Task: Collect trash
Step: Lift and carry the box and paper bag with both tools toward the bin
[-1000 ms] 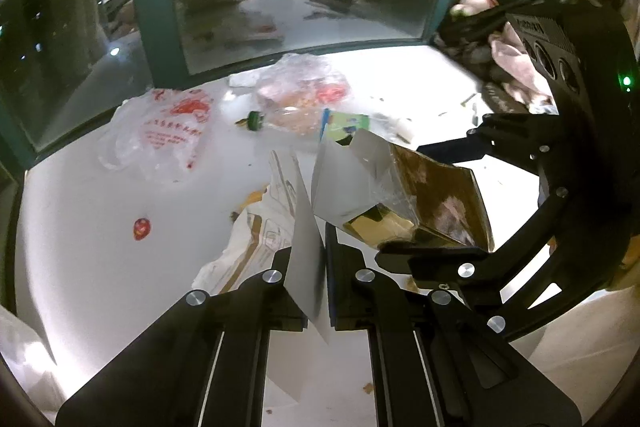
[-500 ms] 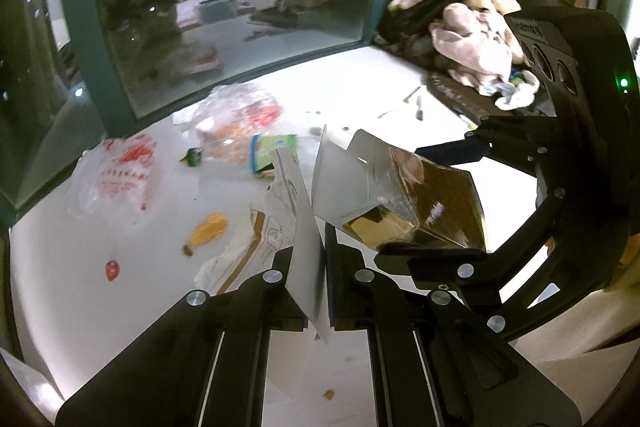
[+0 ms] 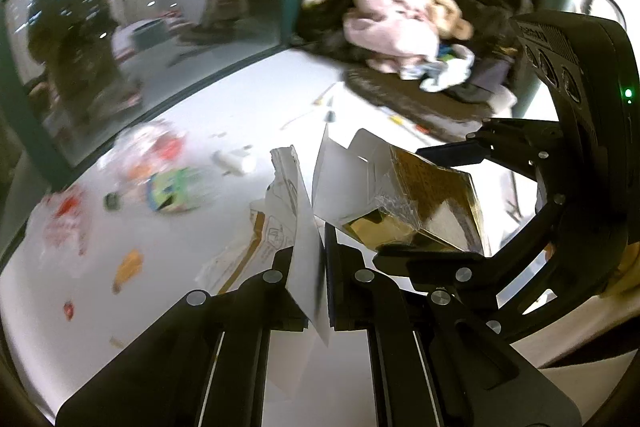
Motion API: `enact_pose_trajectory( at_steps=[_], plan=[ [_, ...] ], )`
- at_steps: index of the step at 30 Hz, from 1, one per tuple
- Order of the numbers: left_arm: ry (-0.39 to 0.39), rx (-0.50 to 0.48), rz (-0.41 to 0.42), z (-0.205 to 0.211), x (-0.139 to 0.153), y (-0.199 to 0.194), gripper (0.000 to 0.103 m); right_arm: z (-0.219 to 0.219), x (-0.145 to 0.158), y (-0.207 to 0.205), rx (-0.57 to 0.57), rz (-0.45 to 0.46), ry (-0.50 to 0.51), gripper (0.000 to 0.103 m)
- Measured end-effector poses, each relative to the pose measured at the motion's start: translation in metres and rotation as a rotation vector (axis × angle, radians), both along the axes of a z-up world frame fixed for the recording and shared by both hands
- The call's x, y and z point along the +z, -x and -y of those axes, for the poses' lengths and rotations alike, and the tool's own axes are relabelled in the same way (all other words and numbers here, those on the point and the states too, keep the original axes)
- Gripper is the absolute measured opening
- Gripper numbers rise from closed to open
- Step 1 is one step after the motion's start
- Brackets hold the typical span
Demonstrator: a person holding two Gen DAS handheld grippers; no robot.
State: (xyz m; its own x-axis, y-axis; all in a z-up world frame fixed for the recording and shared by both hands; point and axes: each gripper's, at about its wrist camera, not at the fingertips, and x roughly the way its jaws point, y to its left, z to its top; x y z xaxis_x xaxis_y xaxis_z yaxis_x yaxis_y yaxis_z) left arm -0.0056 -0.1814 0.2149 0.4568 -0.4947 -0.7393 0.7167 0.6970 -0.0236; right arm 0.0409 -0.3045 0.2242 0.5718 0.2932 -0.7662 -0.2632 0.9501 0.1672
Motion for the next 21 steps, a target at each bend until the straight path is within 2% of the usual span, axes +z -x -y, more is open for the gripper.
enact_pose_trajectory(
  at_steps=[10, 21],
  plan=[
    [0.006, -0.228, -0.008, 0.110, 0.009, 0.050, 0.005, 0.094, 0.008, 0.076, -0.243, -0.013, 0.008, 0.087],
    [-0.001, -0.403, -0.030, 0.185, 0.015, 0.105, 0.005, 0.156, 0.010, 0.149, -0.415, -0.040, 0.021, 0.087]
  ],
)
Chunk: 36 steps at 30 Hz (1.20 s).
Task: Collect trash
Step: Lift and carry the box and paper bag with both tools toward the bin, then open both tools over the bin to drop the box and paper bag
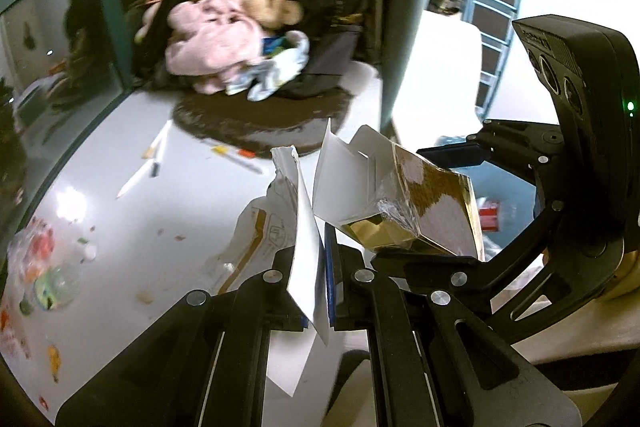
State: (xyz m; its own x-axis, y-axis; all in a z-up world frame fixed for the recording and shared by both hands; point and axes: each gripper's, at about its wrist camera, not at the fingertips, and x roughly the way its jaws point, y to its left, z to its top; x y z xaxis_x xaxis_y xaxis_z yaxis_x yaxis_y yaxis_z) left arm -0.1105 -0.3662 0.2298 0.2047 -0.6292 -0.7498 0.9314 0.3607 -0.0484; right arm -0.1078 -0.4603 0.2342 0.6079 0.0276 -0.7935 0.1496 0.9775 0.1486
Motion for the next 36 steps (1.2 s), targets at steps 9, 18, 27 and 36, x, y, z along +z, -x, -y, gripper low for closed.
enact_pose_trajectory(
  at_steps=[9, 18, 27, 36],
  plan=[
    [0.022, -0.188, 0.047, 0.057, 0.030, 0.052, 0.005, 0.034, 0.015, 0.059, -0.128, 0.028, 0.017, 0.086],
    [0.029, -0.363, 0.058, 0.103, 0.039, 0.102, 0.005, 0.068, 0.022, 0.116, -0.296, 0.058, 0.006, 0.085],
    [0.043, -0.566, 0.043, 0.159, 0.037, 0.161, 0.005, 0.101, 0.023, 0.179, -0.483, 0.025, 0.034, 0.085],
    [0.004, -0.675, -0.019, 0.201, 0.014, 0.200, 0.005, 0.126, 0.009, 0.218, -0.591, -0.063, 0.046, 0.085]
  ],
)
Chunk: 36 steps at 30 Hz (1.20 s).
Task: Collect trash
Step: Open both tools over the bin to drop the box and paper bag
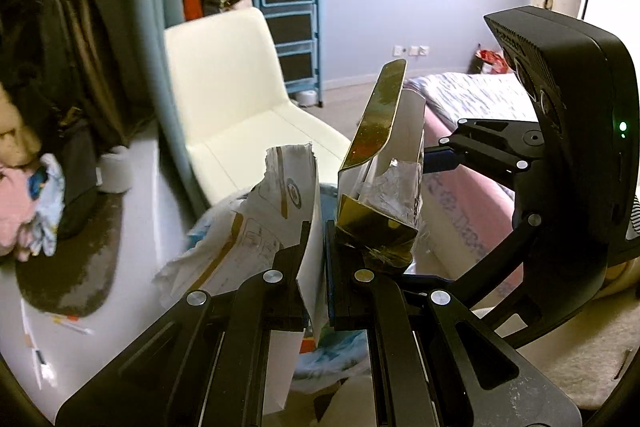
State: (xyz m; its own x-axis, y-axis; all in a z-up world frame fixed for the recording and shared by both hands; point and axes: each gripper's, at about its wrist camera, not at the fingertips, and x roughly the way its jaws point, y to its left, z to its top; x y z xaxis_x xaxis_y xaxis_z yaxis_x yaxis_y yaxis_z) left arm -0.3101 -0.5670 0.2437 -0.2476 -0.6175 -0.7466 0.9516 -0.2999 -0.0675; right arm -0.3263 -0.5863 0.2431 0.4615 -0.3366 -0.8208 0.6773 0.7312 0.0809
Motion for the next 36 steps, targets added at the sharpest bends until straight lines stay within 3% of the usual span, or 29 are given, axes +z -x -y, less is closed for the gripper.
enact_pose_trajectory(
  at_steps=[8, 14, 15, 16, 24, 36],
  plan=[
    [-0.057, -0.005, -0.017, 0.021, -0.019, 0.010, 0.008, 0.015, -0.020, 0.011, -0.023, -0.081, -0.024, 0.085],
    [-0.074, 0.075, 0.039, 0.030, -0.026, -0.002, 0.052, 0.022, -0.038, 0.001, -0.005, -0.172, -0.034, 0.085],
    [-0.075, 0.078, 0.043, 0.030, -0.025, -0.004, 0.068, 0.021, -0.039, -0.001, -0.001, -0.186, -0.028, 0.085],
    [-0.074, 0.082, 0.050, 0.030, -0.024, -0.006, 0.076, 0.022, -0.040, -0.003, 0.000, -0.193, -0.025, 0.085],
    [-0.072, 0.150, 0.025, 0.020, -0.019, -0.032, 0.077, 0.019, -0.029, -0.015, 0.001, -0.186, 0.042, 0.085],
    [-0.024, 0.290, 0.022, -0.019, -0.006, -0.079, 0.081, 0.004, -0.015, -0.045, 0.015, -0.166, 0.064, 0.085]
  ],
)
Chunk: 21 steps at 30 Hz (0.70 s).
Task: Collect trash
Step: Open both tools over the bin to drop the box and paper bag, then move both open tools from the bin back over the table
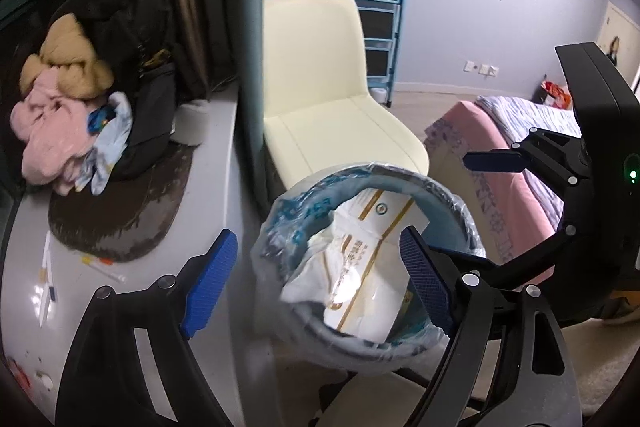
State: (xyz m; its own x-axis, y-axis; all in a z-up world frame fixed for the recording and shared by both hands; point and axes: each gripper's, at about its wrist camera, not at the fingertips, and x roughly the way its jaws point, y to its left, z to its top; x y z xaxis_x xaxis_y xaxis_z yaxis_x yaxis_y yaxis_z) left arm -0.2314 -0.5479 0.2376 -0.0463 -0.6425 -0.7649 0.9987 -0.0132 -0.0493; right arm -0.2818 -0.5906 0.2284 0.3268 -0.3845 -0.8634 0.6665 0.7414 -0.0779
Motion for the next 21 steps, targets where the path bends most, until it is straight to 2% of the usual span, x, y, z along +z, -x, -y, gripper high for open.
enact_pose_trajectory(
  at_steps=[12, 21],
  plan=[
    [-0.026, 0.179, 0.010, -0.062, -0.001, -0.061, 0.081, -0.045, 0.006, -0.072, 0.179, 0.032, -0.013, 0.085],
    [-0.053, 0.386, -0.008, -0.136, -0.009, -0.115, 0.082, -0.099, 0.006, -0.140, 0.383, 0.034, -0.024, 0.085]
  ],
)
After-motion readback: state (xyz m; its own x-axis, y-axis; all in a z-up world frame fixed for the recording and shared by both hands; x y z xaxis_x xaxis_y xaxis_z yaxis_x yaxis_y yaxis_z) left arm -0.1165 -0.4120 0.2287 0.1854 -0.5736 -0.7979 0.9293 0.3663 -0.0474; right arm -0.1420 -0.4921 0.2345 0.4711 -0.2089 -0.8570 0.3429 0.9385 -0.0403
